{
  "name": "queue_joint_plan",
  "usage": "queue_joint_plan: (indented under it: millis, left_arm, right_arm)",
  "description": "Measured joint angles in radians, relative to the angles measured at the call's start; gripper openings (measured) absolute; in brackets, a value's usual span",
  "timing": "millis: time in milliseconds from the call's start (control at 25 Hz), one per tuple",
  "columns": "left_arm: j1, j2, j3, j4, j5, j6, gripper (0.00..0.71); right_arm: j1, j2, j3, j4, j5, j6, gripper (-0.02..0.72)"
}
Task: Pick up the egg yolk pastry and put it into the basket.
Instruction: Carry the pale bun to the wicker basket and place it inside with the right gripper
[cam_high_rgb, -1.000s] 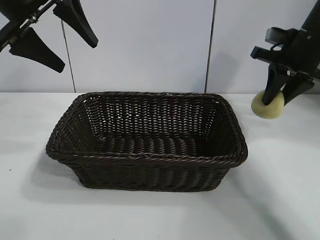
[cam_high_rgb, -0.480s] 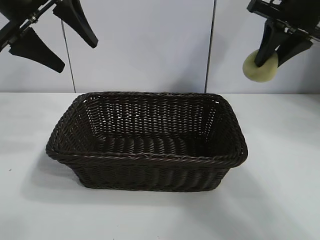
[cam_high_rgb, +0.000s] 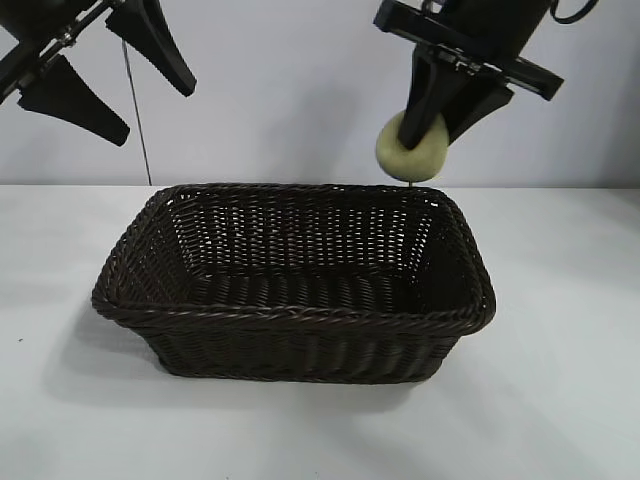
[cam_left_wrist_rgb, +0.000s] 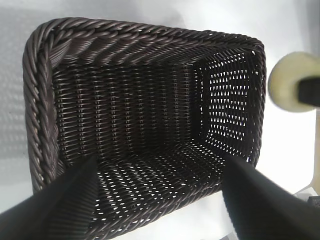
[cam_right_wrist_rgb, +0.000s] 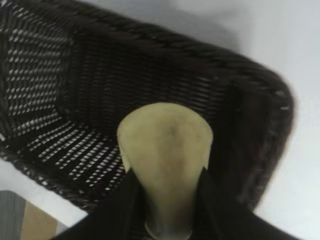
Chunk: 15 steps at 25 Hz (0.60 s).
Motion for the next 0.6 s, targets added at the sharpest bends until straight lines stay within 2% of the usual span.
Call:
queue_joint_plan:
  millis: [240, 360, 600]
  left_arm:
    - [0.0, 0.0, 0.0, 0.0, 0.0, 0.0, 0.511]
    - [0.0, 0.0, 0.0, 0.0, 0.0, 0.0, 0.511]
    - [0.0, 0.0, 0.0, 0.0, -0.001, 0.0, 0.511]
  right_arm:
    - [0.086, 0.01, 0.0, -0.005, -0.016, 0.001, 0.201]
    - [0.099, 0.037, 0.0, -0.025, -0.021, 0.023, 0.201]
    - [0.114, 0.124, 0.0, -0.037, -0.045, 0.026, 0.201]
